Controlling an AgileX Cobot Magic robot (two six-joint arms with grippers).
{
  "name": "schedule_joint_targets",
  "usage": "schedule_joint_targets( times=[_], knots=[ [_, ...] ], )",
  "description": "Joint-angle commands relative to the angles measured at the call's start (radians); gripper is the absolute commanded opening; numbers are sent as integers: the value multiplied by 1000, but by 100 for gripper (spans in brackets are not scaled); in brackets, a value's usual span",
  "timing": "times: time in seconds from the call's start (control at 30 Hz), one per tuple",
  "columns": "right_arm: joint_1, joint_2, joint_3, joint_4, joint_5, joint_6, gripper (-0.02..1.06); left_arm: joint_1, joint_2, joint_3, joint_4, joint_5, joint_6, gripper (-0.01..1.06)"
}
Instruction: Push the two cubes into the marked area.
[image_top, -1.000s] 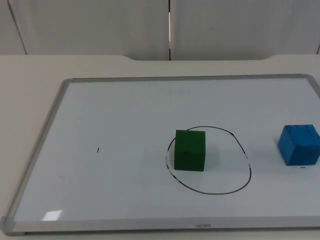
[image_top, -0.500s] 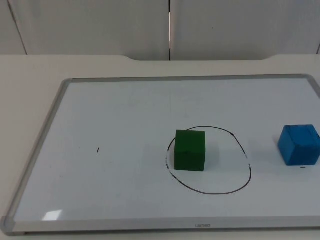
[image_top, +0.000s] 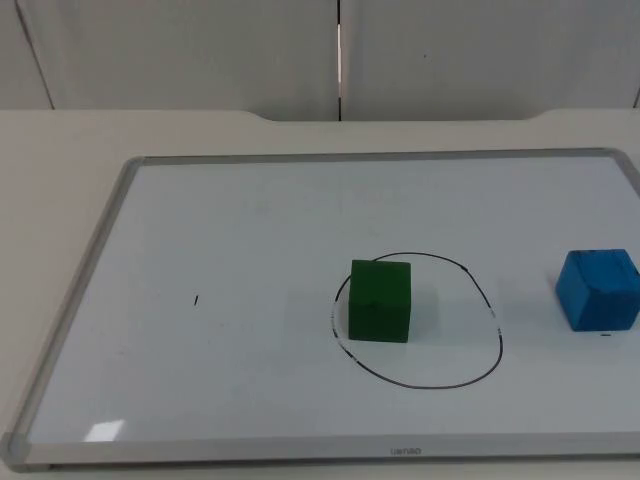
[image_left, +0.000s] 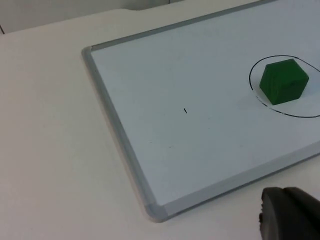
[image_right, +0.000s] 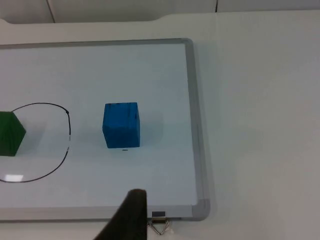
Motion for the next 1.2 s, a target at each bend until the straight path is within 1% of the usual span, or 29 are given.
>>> schedule_joint_targets(
  times=[0.0,0.1,0.53,0.63,0.77,0.83,0.87,0.9,1.0,1.07,1.17],
  knots=[
    [-4,-4,2,0,-3,-5,105,1,-4,6,13,-12,-7,0],
    [-4,-4,2,0,-3,3,105,1,-4,22,39,-38,-7,0],
    [-4,-4,-5,-2,-15,-5,105,1,-4,23,53,-38,-7,0],
    [-4,31,-20,-4,-24,-15,105,1,-4,23,53,-38,-7,0],
    [-4,145,-73,-4,-44,-23,105,1,-4,23,53,-38,-7,0],
    [-4,218,-106,-4,-71,-23,105,1,-4,23,53,-38,-7,0],
    [-4,218,-106,-4,-71,-23,105,1,-4,23,53,-38,-7,0],
    [-4,282,-127,-5,-99,-23,105,1,-4,23,53,-38,-7,0],
    [-4,414,-174,-5,-130,-23,105,1,-4,23,53,-38,-7,0],
    [-4,438,-180,-5,-136,-23,105,1,-4,23,53,-38,-7,0],
    [-4,598,-206,-5,-178,-23,105,1,-4,23,53,-38,-7,0]
  ],
)
